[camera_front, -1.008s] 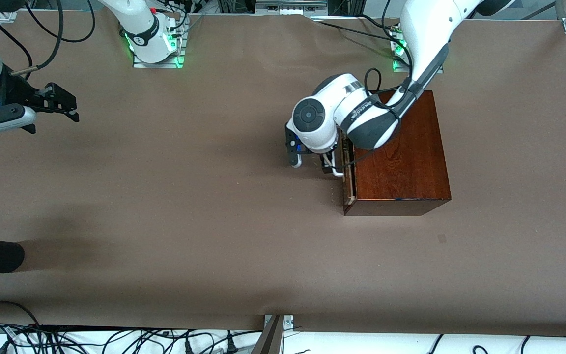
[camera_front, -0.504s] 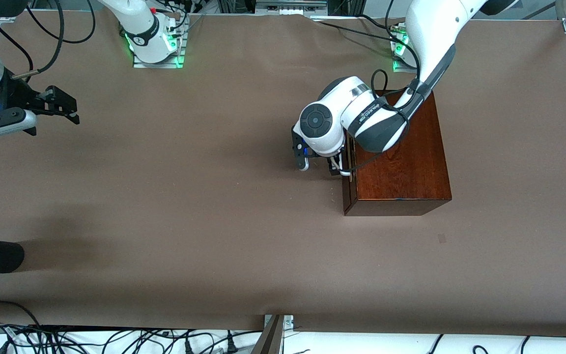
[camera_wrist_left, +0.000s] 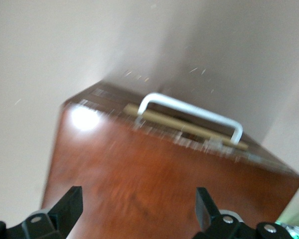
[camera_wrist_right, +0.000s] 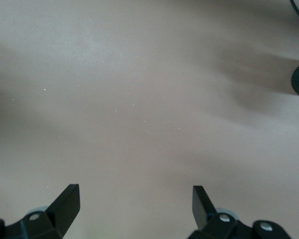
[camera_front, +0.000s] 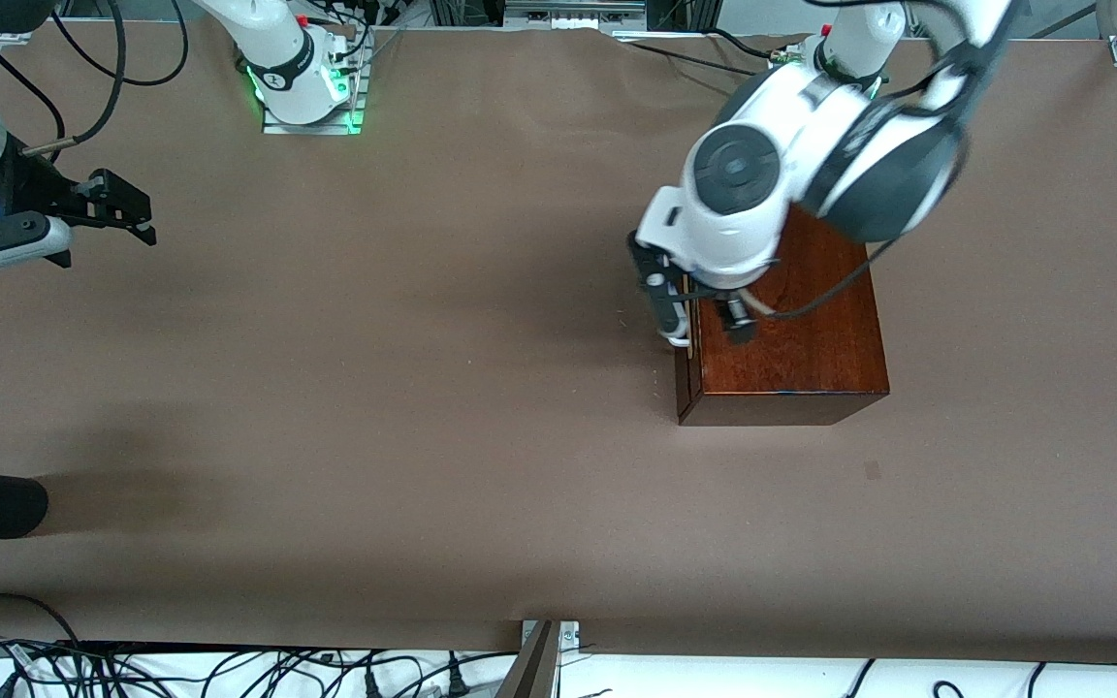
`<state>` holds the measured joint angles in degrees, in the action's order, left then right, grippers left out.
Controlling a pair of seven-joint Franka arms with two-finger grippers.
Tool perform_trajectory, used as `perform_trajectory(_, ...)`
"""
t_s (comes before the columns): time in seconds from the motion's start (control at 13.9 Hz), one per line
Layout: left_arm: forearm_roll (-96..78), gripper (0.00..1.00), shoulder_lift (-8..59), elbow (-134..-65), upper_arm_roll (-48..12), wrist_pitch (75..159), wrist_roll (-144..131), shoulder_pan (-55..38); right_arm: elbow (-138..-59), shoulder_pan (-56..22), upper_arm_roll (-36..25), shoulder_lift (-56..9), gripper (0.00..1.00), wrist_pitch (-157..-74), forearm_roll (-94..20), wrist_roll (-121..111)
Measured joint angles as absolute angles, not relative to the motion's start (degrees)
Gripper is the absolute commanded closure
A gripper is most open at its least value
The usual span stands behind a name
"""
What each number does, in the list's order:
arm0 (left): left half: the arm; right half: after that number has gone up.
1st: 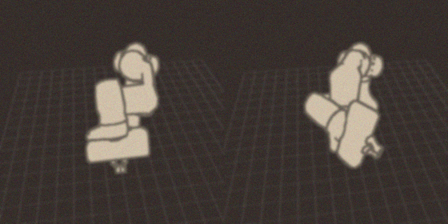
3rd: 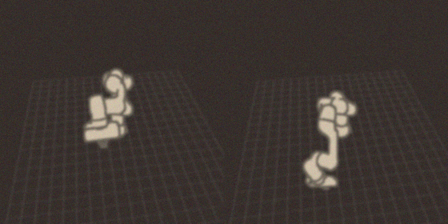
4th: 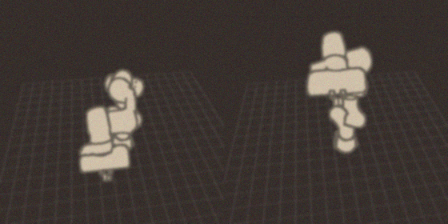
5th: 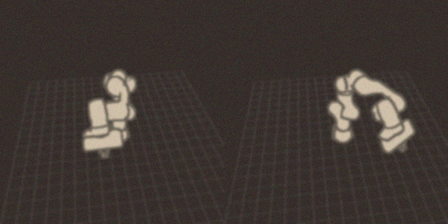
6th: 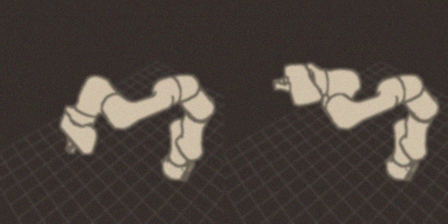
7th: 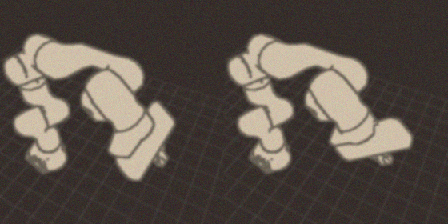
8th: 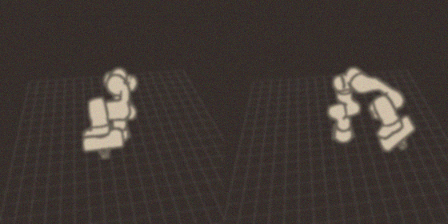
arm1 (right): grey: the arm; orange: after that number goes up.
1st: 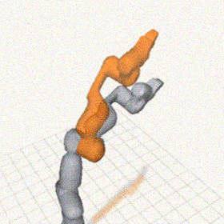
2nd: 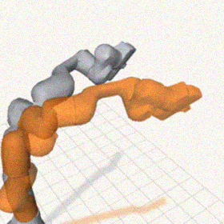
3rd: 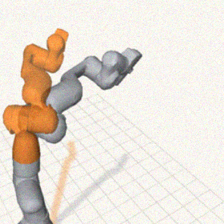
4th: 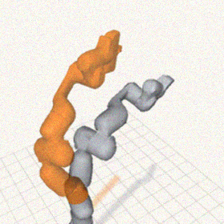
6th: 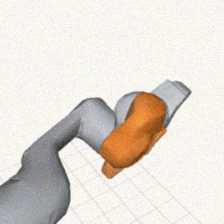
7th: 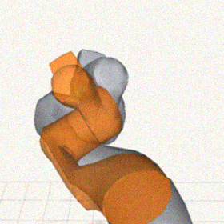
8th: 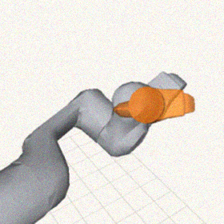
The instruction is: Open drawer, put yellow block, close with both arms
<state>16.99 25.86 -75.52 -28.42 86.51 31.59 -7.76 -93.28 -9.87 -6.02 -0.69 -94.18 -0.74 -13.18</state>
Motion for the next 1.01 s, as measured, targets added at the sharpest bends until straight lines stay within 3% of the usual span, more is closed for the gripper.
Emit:
perform_trajectory(0.43, 17.3, 0.0, 25.5, -66.9, -22.3, 83.6, 31.8, 2.6, -93.3, -9.9, -6.0, -0.7, 0.0, -94.2, -0.7, -13.2)
perform_trajectory(0.72, 17.3, 0.0, 25.0, -61.8, -17.9, 84.1, 29.4, 4.2, -93.2, -9.9, -6.0, -0.7, 0.0, -94.2, -0.7, -13.2)
perform_trajectory(1.01, 10.4, 0.0, 17.4, -67.5, -13.5, 85.2, 14.5, 2.4, -93.2, -9.9, -6.0, -0.7, 0.0, -94.2, -0.7, -13.2)
